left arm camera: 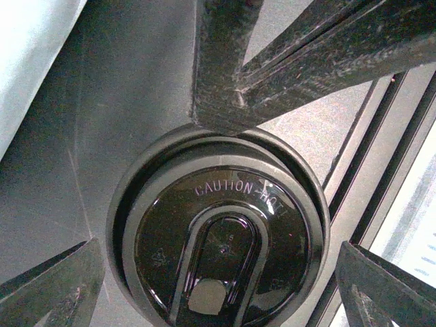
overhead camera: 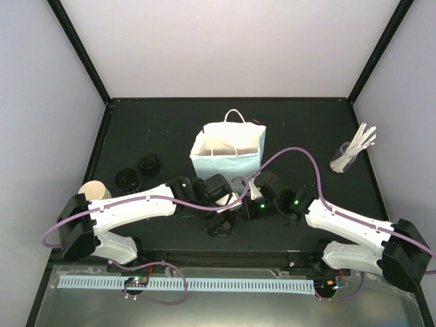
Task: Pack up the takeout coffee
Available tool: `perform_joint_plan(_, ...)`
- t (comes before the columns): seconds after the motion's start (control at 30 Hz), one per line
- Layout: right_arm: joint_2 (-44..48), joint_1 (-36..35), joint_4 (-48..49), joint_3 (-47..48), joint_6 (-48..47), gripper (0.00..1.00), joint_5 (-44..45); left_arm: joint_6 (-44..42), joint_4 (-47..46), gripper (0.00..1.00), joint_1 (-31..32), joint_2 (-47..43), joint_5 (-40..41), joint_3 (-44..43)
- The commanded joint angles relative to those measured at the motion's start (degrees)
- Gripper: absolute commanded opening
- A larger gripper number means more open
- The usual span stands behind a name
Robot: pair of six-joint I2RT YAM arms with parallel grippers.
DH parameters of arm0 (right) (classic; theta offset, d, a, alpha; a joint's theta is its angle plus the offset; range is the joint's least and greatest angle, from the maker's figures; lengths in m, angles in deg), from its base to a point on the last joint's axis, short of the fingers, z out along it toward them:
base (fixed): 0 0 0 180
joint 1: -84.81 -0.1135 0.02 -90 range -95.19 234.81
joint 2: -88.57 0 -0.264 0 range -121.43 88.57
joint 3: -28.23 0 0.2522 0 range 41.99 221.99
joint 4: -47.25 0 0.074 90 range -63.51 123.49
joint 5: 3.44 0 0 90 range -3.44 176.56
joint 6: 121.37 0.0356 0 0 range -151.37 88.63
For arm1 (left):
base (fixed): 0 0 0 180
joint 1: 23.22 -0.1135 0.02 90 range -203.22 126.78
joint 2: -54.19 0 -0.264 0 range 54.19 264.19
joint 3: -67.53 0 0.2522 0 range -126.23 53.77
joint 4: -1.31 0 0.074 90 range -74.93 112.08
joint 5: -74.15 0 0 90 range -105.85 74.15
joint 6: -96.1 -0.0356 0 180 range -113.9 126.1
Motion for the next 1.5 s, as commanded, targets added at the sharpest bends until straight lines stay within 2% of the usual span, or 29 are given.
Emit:
perform_joint_plan(0.0,-0.1,0.7,1.5,-0.3,0.9,0.01,0.4,-2.4,-0.2,0.95,-0.1,0.8,-2.8,-2.7)
perform_joint_plan(0.13,-0.2,0.8,1.8,-0.5,0.8,0.01,0.1,-3.0,0.1,0.96,-0.2,1.7,-2.8,-2.7)
perform_joint_plan(0.23,-0.2,0.8,1.9,-0.6,0.8,0.01,0.1,-3.2,0.4,0.90,-0.2,2.2,-4.0,-3.1)
perform_joint_plan(0.57,-1.3,0.8,3.8,-1.2,1.4,0.01,-1.9,-3.4,1.6,0.83,0.1,2.4,-3.1,-3.2)
perform_joint_plan(0.8,-0.4,0.8,6.1,-3.1,3.2,0.01,-3.9,-2.9,2.0,0.82,1.2,2.1,-2.1,-3.8)
perform_joint_plan(0.93,0.1,0.8,7.5,-4.4,4.1,0.01,-5.0,-2.4,2.2,0.83,2.4,2.3,-1.0,-4.3)
perform_joint_plan(1.07,1.1,0.8,8.1,-5.7,4.5,0.01,-5.4,-1.5,2.3,0.88,3.2,2.4,0.1,-4.9)
perform_joint_plan(1.2,1.6,0.8,8.1,-6.8,4.7,0.01,-5.5,-0.7,1.8,0.99,3.3,1.5,0.7,-5.4)
perform_joint_plan(1.47,2.0,0.8,7.9,-7.3,4.3,0.01,-5.5,-0.3,2.6,0.99,3.3,-1.1,3.2,-7.0)
